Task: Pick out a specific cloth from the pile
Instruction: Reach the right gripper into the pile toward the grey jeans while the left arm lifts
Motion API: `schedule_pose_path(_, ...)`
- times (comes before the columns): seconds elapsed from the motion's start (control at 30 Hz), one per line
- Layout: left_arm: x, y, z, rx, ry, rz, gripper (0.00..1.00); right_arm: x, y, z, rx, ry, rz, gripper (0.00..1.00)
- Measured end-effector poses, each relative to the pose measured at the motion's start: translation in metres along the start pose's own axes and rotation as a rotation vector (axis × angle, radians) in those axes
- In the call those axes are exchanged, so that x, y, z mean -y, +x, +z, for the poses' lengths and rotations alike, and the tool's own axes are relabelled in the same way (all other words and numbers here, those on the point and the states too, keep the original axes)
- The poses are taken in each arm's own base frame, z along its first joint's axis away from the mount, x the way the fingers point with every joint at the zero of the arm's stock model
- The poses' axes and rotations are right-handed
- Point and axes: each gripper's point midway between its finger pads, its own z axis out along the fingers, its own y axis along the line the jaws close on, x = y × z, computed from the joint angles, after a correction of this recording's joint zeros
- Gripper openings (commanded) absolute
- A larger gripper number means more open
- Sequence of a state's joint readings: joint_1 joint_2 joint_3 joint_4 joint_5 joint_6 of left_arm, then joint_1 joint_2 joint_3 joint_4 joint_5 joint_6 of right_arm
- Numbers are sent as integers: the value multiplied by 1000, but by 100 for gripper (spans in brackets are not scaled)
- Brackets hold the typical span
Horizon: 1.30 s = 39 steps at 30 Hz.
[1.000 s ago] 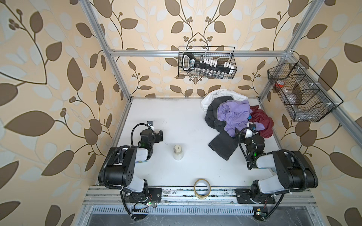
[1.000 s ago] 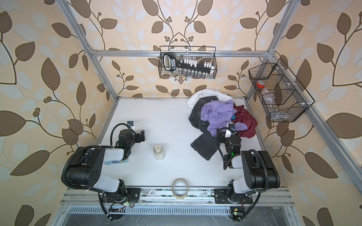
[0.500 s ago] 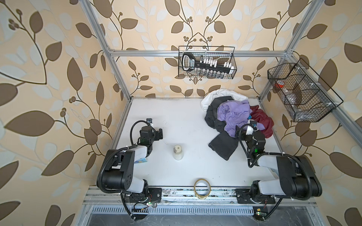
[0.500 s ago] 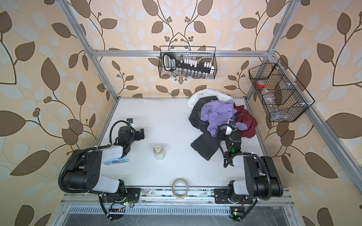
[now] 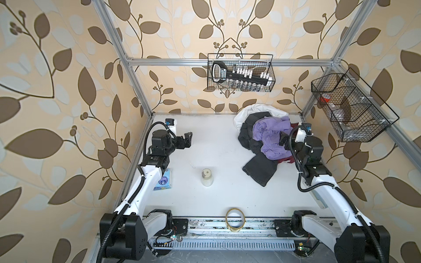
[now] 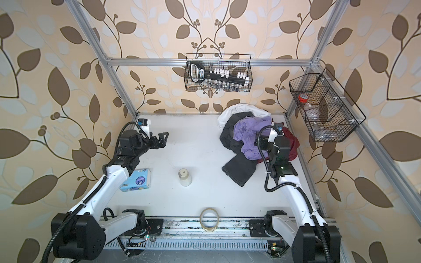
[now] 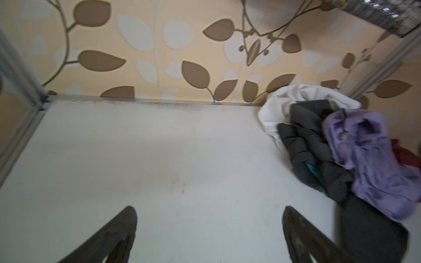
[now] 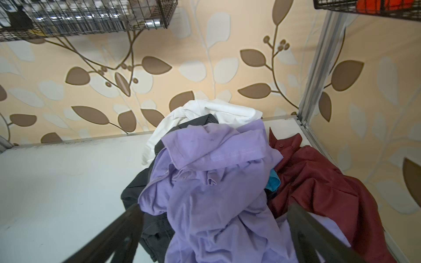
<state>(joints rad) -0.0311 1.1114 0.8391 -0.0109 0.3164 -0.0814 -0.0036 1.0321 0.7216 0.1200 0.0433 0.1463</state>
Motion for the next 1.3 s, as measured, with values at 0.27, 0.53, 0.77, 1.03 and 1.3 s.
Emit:
schedule_pose_path(0.27,90,21,-37,-123,501,-29,97,-58,14,-12,-184,-195,-19,98)
schedule_pose_path(0.53,124,80,-50,-250,717,-115,97,-116,74,-5,-397,-338,-72,91)
schedule_pose_path(0.77,137,72,-67,-207,767,-62,99,-140,129,21,-568,-339,-62,79)
schedule_pose_path(1.03,149,71,-80,-176,807,23,99,-158,156,59,-622,-261,-19,74)
schedule_pose_path(1.3,152,70,-86,-152,829,70,99,-139,168,78,-603,-86,50,72)
